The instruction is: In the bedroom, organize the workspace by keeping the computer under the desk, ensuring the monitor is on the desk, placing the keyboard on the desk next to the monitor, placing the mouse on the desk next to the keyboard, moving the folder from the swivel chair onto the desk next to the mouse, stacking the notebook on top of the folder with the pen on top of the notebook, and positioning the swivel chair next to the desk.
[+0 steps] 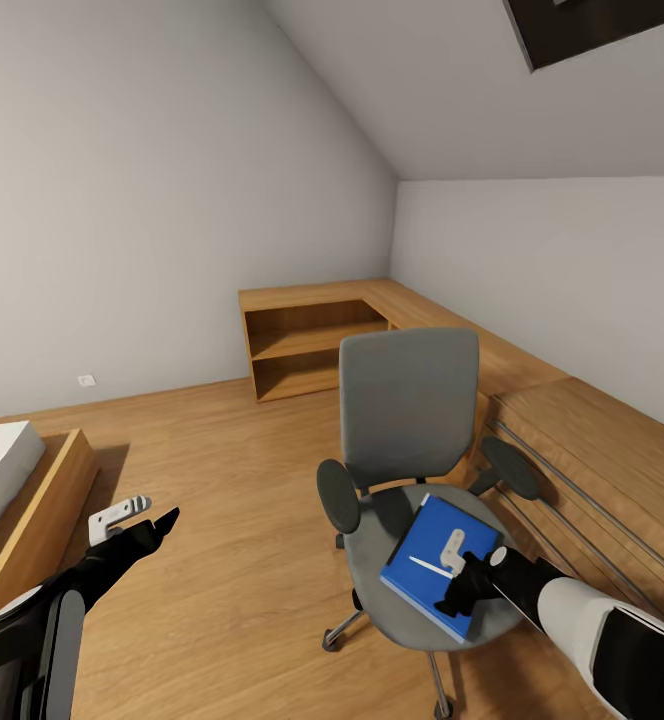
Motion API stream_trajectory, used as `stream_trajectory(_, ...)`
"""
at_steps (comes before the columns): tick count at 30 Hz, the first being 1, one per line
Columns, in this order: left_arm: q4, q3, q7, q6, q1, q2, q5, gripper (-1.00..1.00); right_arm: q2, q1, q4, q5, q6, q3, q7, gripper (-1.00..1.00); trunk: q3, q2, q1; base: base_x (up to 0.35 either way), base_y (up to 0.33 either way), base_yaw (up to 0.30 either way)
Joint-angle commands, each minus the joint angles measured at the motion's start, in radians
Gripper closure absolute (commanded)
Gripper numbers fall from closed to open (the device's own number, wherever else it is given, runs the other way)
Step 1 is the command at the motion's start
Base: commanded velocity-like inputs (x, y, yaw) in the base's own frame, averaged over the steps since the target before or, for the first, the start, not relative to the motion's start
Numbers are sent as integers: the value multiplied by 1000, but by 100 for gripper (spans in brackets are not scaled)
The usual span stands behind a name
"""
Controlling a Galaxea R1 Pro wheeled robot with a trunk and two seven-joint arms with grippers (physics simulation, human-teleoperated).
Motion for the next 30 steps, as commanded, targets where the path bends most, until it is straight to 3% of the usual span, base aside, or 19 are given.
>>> stream_trajectory(1,-1,3,-2,8,-1,-1,8,-100,-1,-1,-1,-9,1,8,3,-100,-1,-1,0,0,0,0)
stream_trajectory(24,-1,2,-2,8,0,-1,7,-100,-6,-1,42,-6,2,9,-9,-100,-1,-1,0,0,0,0)
stream_trajectory(30,-1,2,-2,8,0,-2,7,-100,-22,-1,42,-8,2,9,-14,-100,-1,-1,0,0,0,0)
